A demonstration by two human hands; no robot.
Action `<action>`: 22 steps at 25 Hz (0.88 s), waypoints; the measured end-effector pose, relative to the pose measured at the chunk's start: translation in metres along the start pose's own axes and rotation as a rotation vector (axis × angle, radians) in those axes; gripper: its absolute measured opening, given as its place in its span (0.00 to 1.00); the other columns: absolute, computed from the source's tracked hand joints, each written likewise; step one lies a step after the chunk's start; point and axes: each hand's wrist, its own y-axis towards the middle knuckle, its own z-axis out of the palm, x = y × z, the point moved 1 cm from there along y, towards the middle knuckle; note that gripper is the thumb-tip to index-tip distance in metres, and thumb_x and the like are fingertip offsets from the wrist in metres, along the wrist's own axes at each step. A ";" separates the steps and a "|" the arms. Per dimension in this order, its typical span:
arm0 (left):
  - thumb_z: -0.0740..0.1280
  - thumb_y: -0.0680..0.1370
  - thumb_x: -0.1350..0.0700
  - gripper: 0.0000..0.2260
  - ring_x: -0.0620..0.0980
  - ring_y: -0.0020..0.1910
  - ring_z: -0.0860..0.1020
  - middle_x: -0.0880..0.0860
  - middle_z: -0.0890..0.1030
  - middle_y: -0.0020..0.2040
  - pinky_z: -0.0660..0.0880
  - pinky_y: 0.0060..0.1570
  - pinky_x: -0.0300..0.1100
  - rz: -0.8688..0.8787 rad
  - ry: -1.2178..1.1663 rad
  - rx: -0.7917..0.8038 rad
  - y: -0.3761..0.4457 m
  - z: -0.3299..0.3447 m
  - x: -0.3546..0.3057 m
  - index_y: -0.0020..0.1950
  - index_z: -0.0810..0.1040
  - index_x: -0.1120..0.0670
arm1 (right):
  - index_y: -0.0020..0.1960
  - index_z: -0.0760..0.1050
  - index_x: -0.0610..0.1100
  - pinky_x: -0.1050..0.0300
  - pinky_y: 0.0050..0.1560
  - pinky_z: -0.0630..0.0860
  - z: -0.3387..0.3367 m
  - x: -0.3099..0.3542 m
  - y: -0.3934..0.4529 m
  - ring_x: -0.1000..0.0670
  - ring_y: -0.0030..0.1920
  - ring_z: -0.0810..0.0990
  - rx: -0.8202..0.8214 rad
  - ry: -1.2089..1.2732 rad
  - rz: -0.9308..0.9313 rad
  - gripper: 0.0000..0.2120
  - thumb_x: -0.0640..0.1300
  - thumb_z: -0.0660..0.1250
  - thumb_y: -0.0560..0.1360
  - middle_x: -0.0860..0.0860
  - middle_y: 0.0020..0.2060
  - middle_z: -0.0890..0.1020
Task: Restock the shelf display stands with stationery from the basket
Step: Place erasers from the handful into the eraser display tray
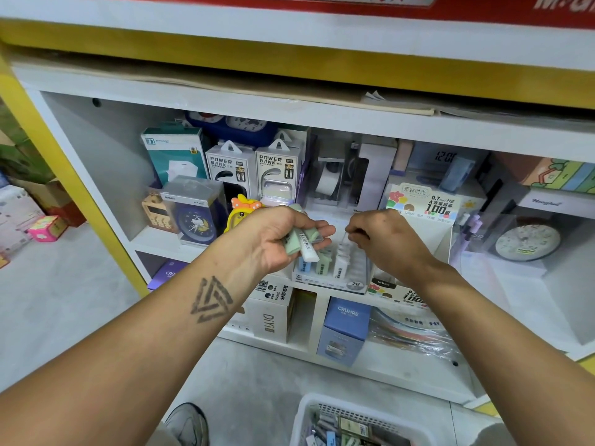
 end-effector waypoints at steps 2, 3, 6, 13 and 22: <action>0.56 0.80 0.73 0.13 0.62 0.59 0.80 0.67 0.78 0.62 0.77 0.54 0.55 -0.002 0.008 -0.001 0.000 0.000 0.000 0.65 0.69 0.70 | 0.48 0.82 0.40 0.51 0.45 0.77 0.001 0.002 0.000 0.46 0.42 0.81 -0.019 0.001 -0.012 0.03 0.38 0.69 0.78 0.47 0.41 0.84; 0.56 0.80 0.73 0.14 0.62 0.60 0.80 0.66 0.78 0.62 0.77 0.54 0.55 -0.002 0.009 -0.004 0.000 0.000 -0.001 0.65 0.69 0.70 | 0.48 0.82 0.40 0.51 0.45 0.77 0.001 0.003 0.000 0.46 0.42 0.81 -0.034 0.007 -0.017 0.03 0.38 0.70 0.78 0.47 0.42 0.85; 0.56 0.80 0.72 0.15 0.61 0.59 0.80 0.66 0.78 0.62 0.77 0.54 0.55 0.004 0.010 -0.015 0.000 0.000 -0.001 0.66 0.69 0.70 | 0.48 0.83 0.39 0.51 0.46 0.78 0.002 0.004 -0.002 0.46 0.43 0.82 -0.011 0.017 -0.029 0.03 0.37 0.70 0.77 0.46 0.42 0.85; 0.57 0.80 0.71 0.12 0.62 0.59 0.80 0.67 0.78 0.62 0.77 0.55 0.55 0.017 0.000 -0.034 -0.002 0.000 -0.001 0.63 0.70 0.68 | 0.62 0.82 0.38 0.54 0.58 0.76 0.007 0.004 -0.002 0.43 0.54 0.81 0.155 -0.060 -0.019 0.18 0.28 0.63 0.76 0.42 0.54 0.84; 0.59 0.81 0.68 0.05 0.61 0.52 0.79 0.64 0.79 0.57 0.75 0.58 0.60 0.073 0.045 0.042 0.007 0.010 0.003 0.50 0.74 0.63 | 0.54 0.78 0.40 0.54 0.38 0.80 -0.018 0.031 -0.002 0.45 0.38 0.85 0.138 0.971 0.369 0.10 0.43 0.74 0.76 0.44 0.42 0.87</action>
